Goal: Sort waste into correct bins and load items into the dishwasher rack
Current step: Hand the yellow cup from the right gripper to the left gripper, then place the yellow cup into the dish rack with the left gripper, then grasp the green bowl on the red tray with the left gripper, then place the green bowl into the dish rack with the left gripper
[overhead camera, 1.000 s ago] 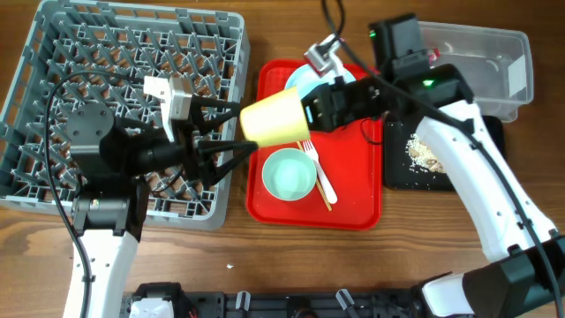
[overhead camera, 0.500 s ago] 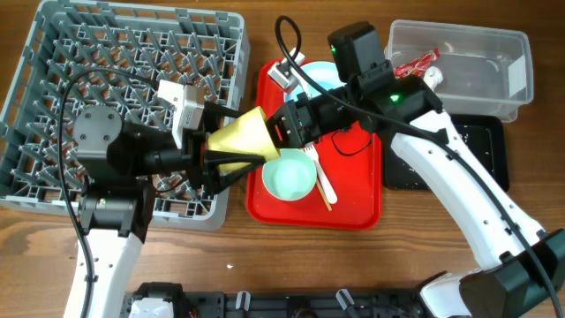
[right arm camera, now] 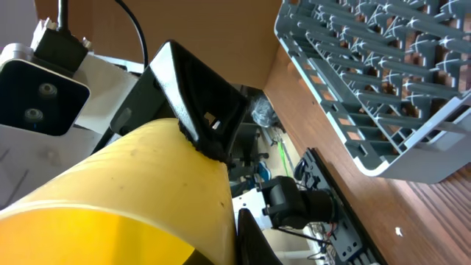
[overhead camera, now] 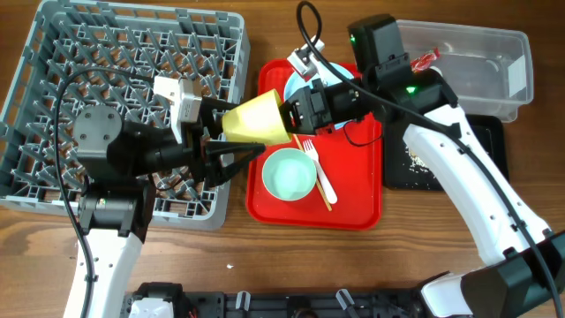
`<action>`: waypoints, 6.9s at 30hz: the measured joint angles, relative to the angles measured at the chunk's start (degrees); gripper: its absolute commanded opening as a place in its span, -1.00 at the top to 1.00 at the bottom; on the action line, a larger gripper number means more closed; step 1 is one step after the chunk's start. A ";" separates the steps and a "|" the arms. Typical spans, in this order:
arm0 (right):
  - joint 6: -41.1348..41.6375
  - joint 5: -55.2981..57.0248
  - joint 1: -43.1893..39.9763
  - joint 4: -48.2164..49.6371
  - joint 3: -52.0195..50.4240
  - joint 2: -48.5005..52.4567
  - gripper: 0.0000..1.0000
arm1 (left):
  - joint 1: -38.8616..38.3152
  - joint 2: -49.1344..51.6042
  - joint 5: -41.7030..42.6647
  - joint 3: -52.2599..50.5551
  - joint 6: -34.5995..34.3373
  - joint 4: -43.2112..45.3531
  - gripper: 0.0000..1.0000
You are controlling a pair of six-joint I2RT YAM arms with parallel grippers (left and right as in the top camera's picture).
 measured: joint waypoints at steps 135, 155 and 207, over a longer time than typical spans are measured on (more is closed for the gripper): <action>-12.68 62.77 -33.64 -36.85 0.57 -11.91 -0.99 | -46.01 48.98 -70.51 18.01 7.65 -43.17 0.50; -12.76 62.77 -33.64 -37.77 0.57 -11.91 -0.99 | -39.87 35.23 -73.22 19.56 7.69 -43.82 0.92; -12.76 62.58 -33.64 -39.65 0.57 -11.93 -0.99 | 34.36 49.99 1.07 20.57 17.97 -32.04 -0.67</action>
